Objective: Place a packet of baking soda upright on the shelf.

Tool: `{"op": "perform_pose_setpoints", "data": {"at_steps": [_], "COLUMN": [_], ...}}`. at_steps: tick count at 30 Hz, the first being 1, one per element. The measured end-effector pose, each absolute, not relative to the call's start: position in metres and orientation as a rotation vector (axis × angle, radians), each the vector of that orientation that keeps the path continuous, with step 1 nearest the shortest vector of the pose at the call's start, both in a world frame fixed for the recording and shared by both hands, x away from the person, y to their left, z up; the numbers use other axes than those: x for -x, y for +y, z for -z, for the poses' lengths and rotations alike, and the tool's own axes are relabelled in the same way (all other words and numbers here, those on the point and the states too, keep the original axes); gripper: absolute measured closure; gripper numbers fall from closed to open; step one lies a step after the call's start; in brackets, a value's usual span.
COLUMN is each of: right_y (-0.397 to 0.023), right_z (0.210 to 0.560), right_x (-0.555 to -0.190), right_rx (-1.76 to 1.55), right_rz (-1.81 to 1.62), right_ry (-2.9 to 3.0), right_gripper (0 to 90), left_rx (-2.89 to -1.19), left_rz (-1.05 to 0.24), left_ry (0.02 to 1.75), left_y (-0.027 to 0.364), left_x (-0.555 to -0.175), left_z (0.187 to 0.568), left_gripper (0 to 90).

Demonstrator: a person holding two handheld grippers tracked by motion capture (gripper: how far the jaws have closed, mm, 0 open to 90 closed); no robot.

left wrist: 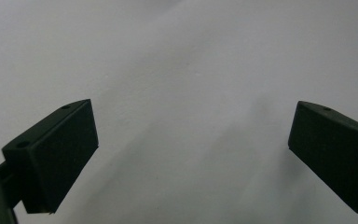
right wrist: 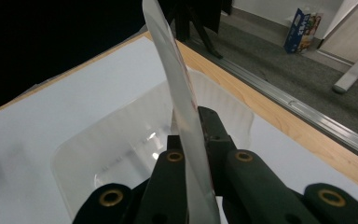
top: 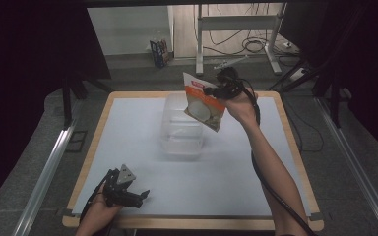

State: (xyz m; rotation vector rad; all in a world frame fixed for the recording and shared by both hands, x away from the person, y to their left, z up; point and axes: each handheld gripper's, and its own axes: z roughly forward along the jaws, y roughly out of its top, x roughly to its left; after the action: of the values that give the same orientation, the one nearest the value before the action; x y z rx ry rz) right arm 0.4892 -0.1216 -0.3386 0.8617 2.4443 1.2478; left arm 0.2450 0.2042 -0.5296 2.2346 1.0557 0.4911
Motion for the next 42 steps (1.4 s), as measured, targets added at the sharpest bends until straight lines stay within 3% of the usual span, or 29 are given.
{"op": "perform_pose_setpoints", "data": {"at_steps": [26, 42], "right_y": [-0.055, -0.052], "right_z": [0.36, 0.394], "right_x": [-0.52, -0.526], "right_rx": [-0.784, -0.836], "right_rz": [-1.27, -1.242], "right_ry": [2.506, 2.549], "right_gripper": [88.2, 88.0], "left_rx": [-2.253, -2.257], "left_rz": [-0.502, -0.505], "left_ry": [1.043, 1.045], "left_y": [0.203, 0.203], "left_x": [-0.245, -0.244], "left_z": [0.53, 0.53], "left_gripper": [1.4, 1.4]}}
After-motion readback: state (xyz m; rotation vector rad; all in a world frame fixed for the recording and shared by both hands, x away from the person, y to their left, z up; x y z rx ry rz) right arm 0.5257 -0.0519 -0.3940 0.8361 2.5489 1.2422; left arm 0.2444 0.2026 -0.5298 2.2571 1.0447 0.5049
